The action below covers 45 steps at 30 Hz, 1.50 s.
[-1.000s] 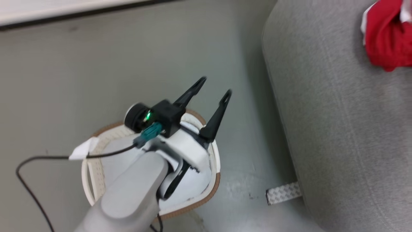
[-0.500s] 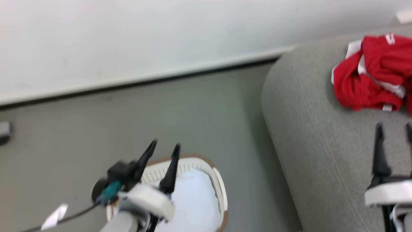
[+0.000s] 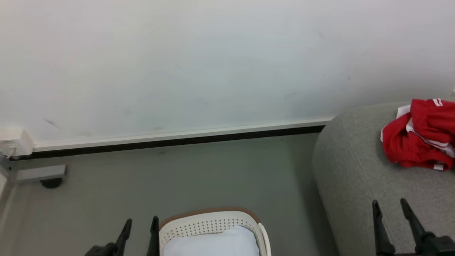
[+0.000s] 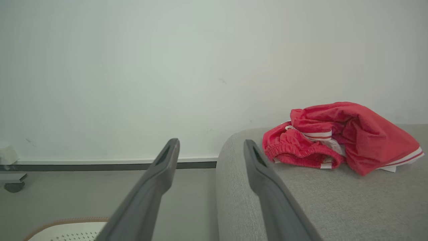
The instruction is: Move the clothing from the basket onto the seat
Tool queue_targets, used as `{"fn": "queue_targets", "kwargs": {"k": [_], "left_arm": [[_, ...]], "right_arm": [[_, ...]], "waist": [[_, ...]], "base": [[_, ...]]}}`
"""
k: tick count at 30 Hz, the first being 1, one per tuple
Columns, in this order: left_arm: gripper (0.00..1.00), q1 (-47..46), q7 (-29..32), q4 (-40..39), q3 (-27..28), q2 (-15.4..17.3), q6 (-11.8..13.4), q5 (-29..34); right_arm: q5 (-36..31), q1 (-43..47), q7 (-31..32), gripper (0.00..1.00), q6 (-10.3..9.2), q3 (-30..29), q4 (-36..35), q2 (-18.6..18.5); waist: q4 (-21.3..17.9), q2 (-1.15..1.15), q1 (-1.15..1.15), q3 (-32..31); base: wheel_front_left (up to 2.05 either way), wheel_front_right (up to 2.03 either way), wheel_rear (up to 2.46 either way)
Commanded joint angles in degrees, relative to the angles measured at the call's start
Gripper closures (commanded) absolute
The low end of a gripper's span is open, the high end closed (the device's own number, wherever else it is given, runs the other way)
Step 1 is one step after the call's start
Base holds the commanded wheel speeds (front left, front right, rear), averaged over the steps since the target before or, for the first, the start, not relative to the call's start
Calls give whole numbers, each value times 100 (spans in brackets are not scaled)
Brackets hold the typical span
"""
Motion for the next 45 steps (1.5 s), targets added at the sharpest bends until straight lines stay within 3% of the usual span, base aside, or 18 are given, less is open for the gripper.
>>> {"fn": "queue_targets", "kwargs": {"k": [1,9,18,28,44,45], "left_arm": [[0,117,-3,-5,114,-49,-64,132],[0,307,-4,113,556,-322,-433,480],[0,346,-4,257,819,-485,-586,656],[0,325,-4,317,865,-522,-663,706],[0,360,-4,382,778,-525,-536,437],[100,304,1,370,773,-539,-539,462]], "right_arm": [[-8,148,0,0,-13,64,31,11],[-51,434,0,0,-14,147,72,54],[-44,369,0,0,-14,351,159,54],[56,254,0,0,-14,408,251,55],[73,199,0,0,-13,434,278,55],[46,225,0,100,0,428,271,62]], "waist": [[132,0,2,-107],[232,0,2,-163],[280,0,2,-181],[351,0,2,-178],[339,0,2,-190],[342,0,2,-190]], "base": [[0,0,0],[0,0,0],[0,0,0],[0,0,0],[0,0,0],[0,0,0]]}}
